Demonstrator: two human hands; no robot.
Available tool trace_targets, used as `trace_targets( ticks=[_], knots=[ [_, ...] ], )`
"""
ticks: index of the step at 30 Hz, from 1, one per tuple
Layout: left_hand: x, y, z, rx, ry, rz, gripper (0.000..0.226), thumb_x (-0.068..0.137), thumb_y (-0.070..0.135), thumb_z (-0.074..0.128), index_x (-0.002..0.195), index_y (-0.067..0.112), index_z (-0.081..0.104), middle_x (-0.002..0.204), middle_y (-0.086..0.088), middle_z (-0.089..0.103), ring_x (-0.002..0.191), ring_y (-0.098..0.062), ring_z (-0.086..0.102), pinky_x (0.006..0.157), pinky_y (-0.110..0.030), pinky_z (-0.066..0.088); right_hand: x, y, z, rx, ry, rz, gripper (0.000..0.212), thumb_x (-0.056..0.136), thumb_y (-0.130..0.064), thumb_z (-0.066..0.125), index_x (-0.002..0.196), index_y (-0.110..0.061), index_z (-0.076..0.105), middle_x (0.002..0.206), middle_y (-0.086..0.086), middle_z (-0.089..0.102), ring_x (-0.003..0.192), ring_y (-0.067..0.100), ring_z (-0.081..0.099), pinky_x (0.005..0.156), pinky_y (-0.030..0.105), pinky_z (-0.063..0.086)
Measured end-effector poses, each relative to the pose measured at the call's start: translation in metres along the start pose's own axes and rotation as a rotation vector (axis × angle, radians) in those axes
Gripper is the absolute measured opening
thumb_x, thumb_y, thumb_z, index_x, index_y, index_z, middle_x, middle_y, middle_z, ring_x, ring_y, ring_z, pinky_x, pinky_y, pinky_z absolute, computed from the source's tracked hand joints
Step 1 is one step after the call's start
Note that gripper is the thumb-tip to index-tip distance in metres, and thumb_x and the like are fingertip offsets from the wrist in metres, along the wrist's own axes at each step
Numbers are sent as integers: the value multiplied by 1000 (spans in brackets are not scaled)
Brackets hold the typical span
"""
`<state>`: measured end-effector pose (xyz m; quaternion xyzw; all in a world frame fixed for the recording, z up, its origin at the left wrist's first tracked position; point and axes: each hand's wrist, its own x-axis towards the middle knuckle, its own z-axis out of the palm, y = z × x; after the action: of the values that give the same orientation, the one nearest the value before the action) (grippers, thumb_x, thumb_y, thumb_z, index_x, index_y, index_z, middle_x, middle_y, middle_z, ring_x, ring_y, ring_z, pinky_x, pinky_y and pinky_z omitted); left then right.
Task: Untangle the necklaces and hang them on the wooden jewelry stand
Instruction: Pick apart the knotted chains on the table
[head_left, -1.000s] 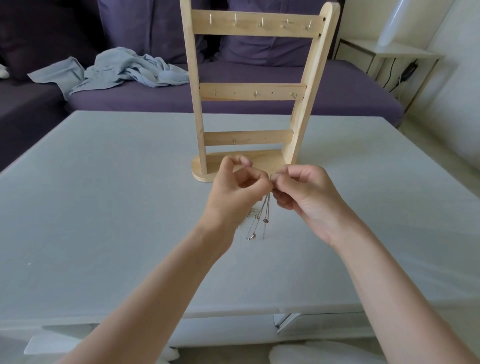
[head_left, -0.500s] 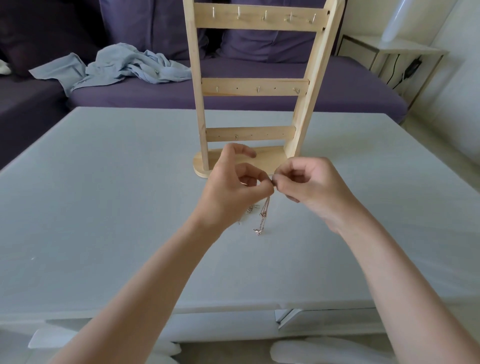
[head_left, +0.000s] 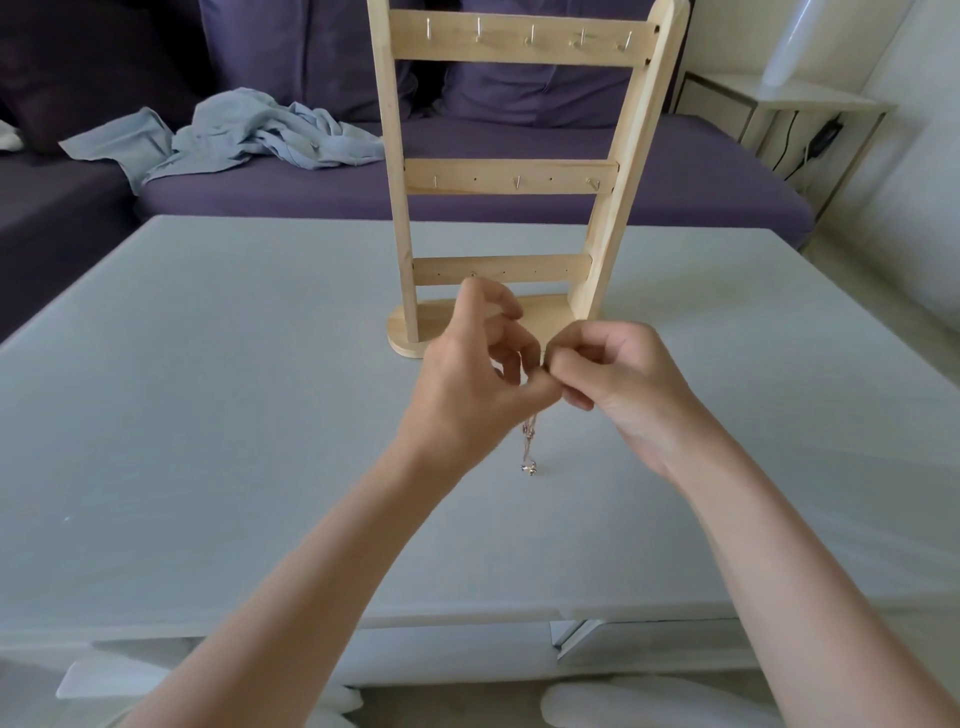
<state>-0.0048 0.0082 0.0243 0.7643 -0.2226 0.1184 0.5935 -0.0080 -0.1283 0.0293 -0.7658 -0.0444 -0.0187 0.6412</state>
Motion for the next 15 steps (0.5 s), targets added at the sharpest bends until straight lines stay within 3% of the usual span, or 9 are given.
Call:
trace_targets(
  ticks=[2, 6, 11, 15],
  knots=[
    [2, 2, -1, -244, 17, -135, 36, 70, 2, 62, 89, 21, 37, 63, 9, 56, 55, -5, 47, 54, -14, 40, 0, 0, 0, 82, 1, -66, 7, 67, -13, 57, 61, -9, 57, 57, 8, 43, 52, 14, 34, 51, 23, 27],
    [3, 3, -1, -542, 36, -311, 28, 70, 14, 57, 91, 20, 40, 62, 13, 54, 58, -5, 46, 59, -18, 40, 3, 0, 0, 248, 32, -117, 9, 71, -9, 57, 62, -8, 57, 54, -1, 47, 52, 12, 38, 51, 20, 32],
    [8, 4, -14, -409, 27, -210, 28, 71, 16, 60, 94, 19, 44, 64, 13, 57, 60, -7, 48, 60, -19, 42, 3, -1, 0, 330, 44, -88, 13, 74, -11, 57, 61, -7, 57, 57, 2, 48, 53, 12, 41, 50, 19, 34],
    [8, 7, -15, -225, -45, -74, 37, 76, 4, 69, 97, 22, 45, 74, 11, 64, 65, -5, 52, 60, -18, 44, 3, -1, -2, 295, 42, -72, 18, 72, -11, 56, 55, -13, 61, 55, 4, 46, 52, 14, 39, 48, 20, 32]
  ],
)
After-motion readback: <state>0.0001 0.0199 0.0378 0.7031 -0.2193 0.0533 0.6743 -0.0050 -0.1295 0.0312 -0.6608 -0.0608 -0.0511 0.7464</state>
